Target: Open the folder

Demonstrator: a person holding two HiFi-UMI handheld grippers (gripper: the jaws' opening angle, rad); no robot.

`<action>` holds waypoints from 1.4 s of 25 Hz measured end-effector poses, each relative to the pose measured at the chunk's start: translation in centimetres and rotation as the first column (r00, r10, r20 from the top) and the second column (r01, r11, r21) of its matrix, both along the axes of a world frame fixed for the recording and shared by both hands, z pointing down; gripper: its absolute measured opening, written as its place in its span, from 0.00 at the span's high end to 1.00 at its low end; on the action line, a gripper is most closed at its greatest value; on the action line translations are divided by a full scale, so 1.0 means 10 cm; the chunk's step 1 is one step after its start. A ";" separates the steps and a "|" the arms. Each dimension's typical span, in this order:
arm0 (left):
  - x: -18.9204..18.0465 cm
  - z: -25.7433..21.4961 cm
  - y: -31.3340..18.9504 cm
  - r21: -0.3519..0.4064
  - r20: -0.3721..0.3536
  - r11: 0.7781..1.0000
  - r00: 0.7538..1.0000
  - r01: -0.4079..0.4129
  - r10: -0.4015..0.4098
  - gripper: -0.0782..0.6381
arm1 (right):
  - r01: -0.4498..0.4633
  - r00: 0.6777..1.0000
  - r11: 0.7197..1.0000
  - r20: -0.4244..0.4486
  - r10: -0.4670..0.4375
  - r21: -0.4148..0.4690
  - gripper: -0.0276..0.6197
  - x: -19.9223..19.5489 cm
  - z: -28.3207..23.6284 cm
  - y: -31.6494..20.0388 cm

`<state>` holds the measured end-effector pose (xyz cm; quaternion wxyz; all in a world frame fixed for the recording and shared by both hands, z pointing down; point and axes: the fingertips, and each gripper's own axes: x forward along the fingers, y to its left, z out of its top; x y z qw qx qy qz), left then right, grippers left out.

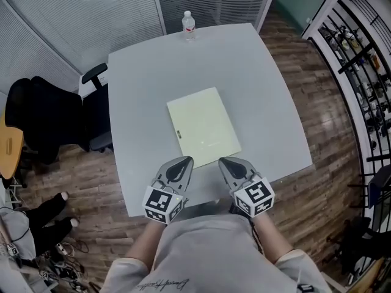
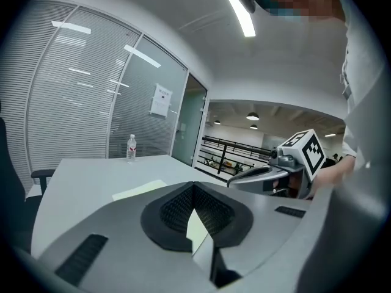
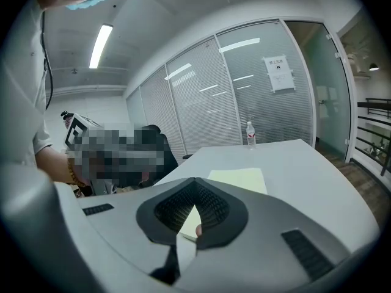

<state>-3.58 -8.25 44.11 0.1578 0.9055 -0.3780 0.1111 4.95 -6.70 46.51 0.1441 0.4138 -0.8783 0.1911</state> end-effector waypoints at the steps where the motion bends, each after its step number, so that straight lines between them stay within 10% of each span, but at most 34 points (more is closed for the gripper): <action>1: -0.02 0.02 -0.01 -0.002 0.001 1.000 1.000 0.002 -0.002 0.88 | 0.005 1.000 1.000 -0.005 -0.005 0.001 0.93 -0.01 0.01 -0.01; 26: -0.24 1.17 0.01 -0.111 0.079 0.992 0.996 0.051 -0.042 0.88 | 0.209 0.962 0.972 -0.157 -0.224 -0.103 0.93 -0.40 1.16 -0.05; 31: -0.25 1.29 0.05 -0.129 0.094 0.990 0.995 0.054 -0.042 0.88 | 0.275 0.929 0.952 -0.220 -0.299 -0.130 0.92 -0.52 1.33 0.03; 35: -0.26 1.33 0.08 -0.138 0.093 0.989 0.995 0.058 -0.045 0.88 | 0.348 0.854 0.932 -0.374 -0.361 -0.106 0.70 -0.57 1.50 0.11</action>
